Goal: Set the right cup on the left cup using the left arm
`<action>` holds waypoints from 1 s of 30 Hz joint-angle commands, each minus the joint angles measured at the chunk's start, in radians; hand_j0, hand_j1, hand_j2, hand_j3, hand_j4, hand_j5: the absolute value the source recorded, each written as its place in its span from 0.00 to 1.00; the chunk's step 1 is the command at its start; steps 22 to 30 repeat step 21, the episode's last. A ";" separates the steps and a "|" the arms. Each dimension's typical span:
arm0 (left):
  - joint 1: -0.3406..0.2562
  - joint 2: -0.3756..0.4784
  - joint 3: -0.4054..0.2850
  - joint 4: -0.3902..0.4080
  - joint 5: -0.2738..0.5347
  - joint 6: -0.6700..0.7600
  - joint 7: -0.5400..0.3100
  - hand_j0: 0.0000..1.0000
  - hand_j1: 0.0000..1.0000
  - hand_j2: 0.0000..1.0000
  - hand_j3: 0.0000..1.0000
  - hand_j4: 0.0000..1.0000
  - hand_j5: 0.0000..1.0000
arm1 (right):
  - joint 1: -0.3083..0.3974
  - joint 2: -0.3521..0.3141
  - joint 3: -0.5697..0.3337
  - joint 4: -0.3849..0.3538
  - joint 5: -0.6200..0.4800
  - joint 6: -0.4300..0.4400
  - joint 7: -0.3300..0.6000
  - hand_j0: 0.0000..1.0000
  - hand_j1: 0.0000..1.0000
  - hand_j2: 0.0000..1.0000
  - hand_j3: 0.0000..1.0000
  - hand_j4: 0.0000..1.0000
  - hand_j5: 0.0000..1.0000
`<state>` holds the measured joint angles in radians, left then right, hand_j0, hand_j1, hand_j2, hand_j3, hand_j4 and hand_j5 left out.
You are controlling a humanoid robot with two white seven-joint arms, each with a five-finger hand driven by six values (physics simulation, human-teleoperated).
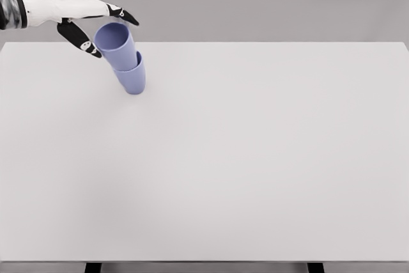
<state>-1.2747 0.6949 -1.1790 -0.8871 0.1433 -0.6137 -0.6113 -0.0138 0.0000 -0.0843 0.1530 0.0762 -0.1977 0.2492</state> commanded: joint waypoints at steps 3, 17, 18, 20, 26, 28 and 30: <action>0.000 0.003 0.002 -0.003 0.004 0.003 0.000 1.00 1.00 1.00 1.00 1.00 1.00 | 0.000 0.000 0.000 0.000 0.000 0.000 0.001 1.00 1.00 1.00 1.00 1.00 1.00; 0.164 0.403 0.214 -0.598 0.248 0.003 0.000 1.00 1.00 1.00 1.00 1.00 1.00 | 0.000 0.000 0.000 0.000 0.000 0.000 0.001 1.00 1.00 1.00 1.00 1.00 1.00; 0.207 0.423 0.214 -0.638 0.262 0.003 0.000 1.00 1.00 1.00 1.00 1.00 1.00 | 0.000 0.000 0.000 0.000 0.000 0.000 -0.001 1.00 1.00 1.00 1.00 1.00 1.00; 0.265 0.449 0.216 -0.710 0.268 0.003 0.000 1.00 1.00 1.00 1.00 1.00 1.00 | 0.000 0.000 0.000 0.000 0.000 0.000 0.001 1.00 1.00 1.00 1.00 1.00 1.00; 0.278 0.460 0.216 -0.728 0.268 0.003 0.000 1.00 1.00 1.00 1.00 1.00 1.00 | 0.000 0.000 0.000 -0.001 0.000 0.000 0.001 1.00 1.00 1.00 1.00 1.00 1.00; 0.278 0.460 0.216 -0.728 0.268 0.003 0.000 1.00 1.00 1.00 1.00 1.00 1.00 | 0.000 0.000 0.000 -0.001 0.000 0.000 0.001 1.00 1.00 1.00 1.00 1.00 1.00; 0.278 0.460 0.216 -0.728 0.268 0.003 0.000 1.00 1.00 1.00 1.00 1.00 1.00 | 0.000 0.000 0.000 -0.001 0.000 0.000 0.001 1.00 1.00 1.00 1.00 1.00 1.00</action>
